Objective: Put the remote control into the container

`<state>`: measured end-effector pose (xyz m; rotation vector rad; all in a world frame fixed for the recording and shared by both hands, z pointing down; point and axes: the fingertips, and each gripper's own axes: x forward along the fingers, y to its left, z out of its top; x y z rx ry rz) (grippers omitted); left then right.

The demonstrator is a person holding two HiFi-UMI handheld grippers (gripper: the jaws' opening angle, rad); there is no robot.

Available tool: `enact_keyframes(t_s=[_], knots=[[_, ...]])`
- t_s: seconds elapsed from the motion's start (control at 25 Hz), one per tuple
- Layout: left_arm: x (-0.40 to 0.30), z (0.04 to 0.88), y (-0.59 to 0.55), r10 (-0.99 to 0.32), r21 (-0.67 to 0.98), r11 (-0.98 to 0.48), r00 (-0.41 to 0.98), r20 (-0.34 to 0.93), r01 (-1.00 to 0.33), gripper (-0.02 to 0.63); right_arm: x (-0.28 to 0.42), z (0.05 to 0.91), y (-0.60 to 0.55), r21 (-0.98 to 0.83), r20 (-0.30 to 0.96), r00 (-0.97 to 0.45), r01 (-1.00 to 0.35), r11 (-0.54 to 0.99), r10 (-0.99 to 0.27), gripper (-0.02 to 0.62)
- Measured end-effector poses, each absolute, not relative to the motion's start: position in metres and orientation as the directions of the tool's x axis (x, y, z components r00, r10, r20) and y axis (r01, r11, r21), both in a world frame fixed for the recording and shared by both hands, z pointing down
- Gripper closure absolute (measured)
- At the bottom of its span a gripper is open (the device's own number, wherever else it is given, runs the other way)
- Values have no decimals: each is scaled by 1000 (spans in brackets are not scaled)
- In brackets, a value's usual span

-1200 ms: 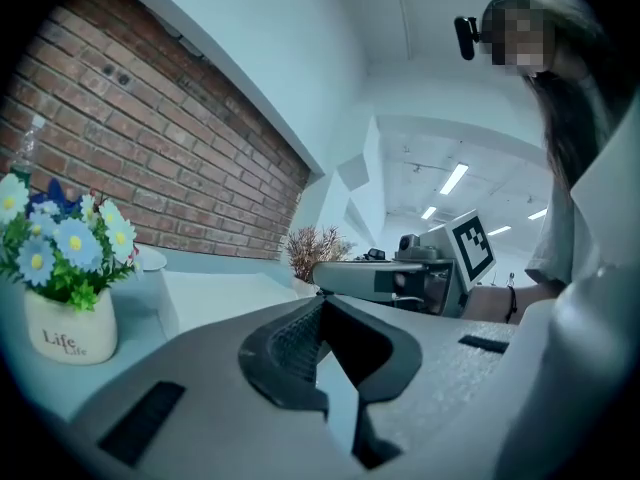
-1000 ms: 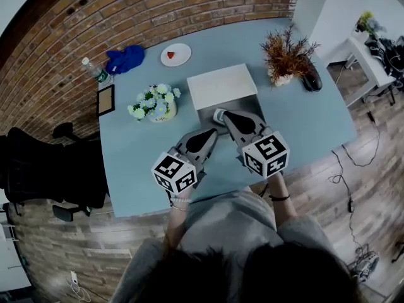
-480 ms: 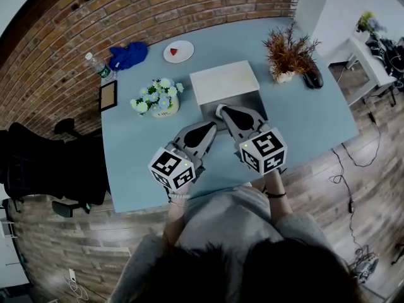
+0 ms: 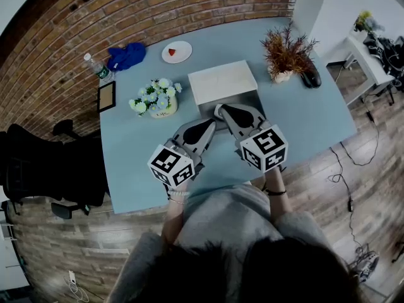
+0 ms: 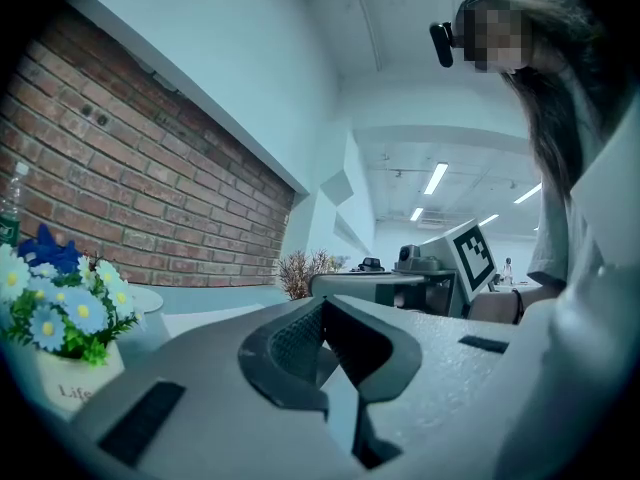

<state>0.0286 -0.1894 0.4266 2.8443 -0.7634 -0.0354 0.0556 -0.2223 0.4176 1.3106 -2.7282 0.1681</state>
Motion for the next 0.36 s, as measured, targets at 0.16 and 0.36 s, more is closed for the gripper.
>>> enact_keyframes(t_s=[0.16, 0.36], knots=[[29, 427, -191, -498, 187, -849, 867, 30, -494, 603, 58, 420, -225, -55, 146, -618, -784, 618, -772, 597], [30, 422, -193, -498, 183, -850, 867, 22, -493, 603, 61, 414, -228, -103, 121, -635, -773, 626, -763, 597]])
